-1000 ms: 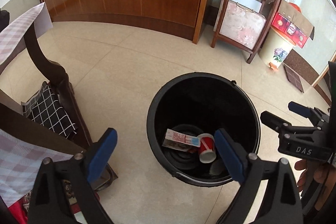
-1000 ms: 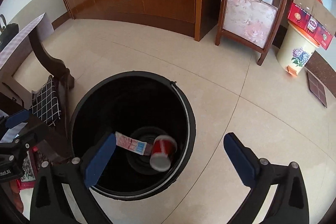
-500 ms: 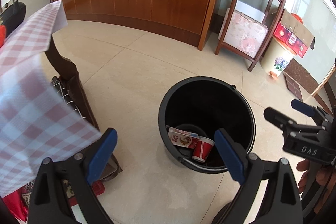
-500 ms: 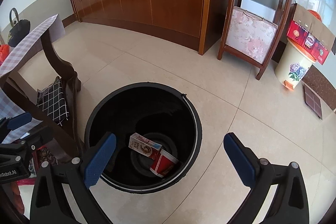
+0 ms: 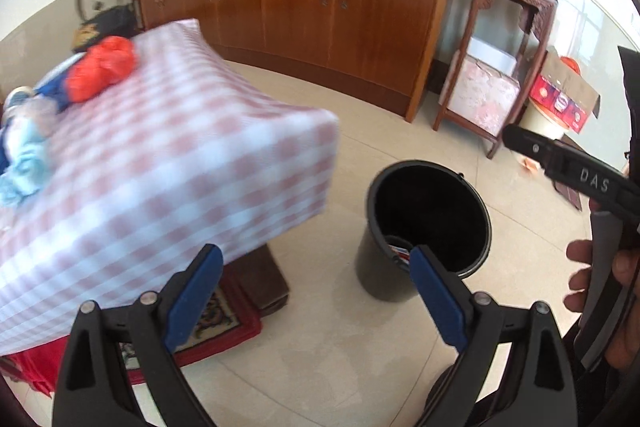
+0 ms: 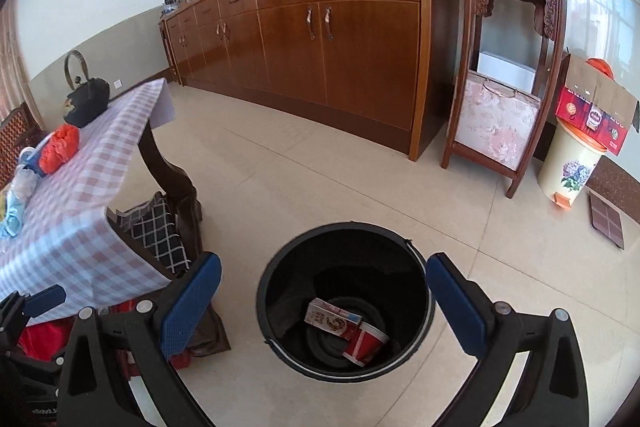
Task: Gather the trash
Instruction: 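Move both tools back toward the table items, then grasp the blue face mask with the right tool while the left tool grasps the white tissue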
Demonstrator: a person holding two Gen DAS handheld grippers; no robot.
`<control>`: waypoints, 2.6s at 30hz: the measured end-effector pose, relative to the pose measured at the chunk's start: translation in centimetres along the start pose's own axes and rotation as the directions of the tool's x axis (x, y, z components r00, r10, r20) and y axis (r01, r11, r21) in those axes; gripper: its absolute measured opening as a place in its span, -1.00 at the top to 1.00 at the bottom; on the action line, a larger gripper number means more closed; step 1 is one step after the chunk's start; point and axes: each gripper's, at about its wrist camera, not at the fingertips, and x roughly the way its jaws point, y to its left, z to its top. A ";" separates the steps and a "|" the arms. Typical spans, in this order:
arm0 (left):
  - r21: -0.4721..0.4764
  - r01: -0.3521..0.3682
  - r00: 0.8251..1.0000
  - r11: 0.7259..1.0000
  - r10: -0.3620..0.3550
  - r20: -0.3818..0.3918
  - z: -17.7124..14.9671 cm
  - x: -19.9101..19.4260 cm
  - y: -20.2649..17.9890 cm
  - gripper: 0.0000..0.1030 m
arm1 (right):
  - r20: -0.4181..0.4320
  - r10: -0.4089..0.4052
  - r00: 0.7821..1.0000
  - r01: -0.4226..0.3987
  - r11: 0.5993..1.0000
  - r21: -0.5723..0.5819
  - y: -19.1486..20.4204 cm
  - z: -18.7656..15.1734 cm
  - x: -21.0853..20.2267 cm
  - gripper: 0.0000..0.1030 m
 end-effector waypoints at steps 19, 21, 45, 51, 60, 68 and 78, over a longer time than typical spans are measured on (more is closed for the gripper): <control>-0.301 -0.230 0.946 0.925 0.285 0.152 -2.7 -10.2 14.2 -0.85 | 0.063 0.308 0.949 -0.289 0.934 -0.208 17.9 1.0 -5.1 -1.00; -0.322 -0.246 0.938 0.914 0.308 0.157 -3.2 -11.0 15.6 -0.85 | 0.054 0.341 0.938 -0.320 0.917 -0.238 19.6 0.7 -5.3 -1.00; -0.469 -0.373 0.872 0.801 0.475 0.117 -7.1 -13.1 27.9 -0.77 | -0.028 0.474 0.880 -0.436 0.784 -0.442 36.8 -2.3 -6.1 -0.95; -0.464 -0.386 0.878 0.797 0.472 0.081 -5.9 -10.8 30.6 -0.67 | -0.085 0.440 0.894 -0.429 0.786 -0.444 39.6 -2.7 -2.9 -0.77; -0.493 -0.376 0.883 0.785 0.465 0.067 -4.4 -8.3 33.0 -0.59 | -0.106 0.418 0.902 -0.419 0.790 -0.447 41.9 -2.1 0.4 -0.43; -0.521 -0.371 0.892 0.769 0.451 0.032 -3.9 -6.5 34.9 -0.23 | -0.148 0.420 0.896 -0.440 0.787 -0.432 42.2 -0.8 3.1 0.43; -0.515 -0.335 0.898 0.789 0.432 0.078 -3.7 -7.3 33.9 0.40 | -0.126 0.472 0.873 -0.479 0.777 -0.408 40.5 -0.4 2.2 0.66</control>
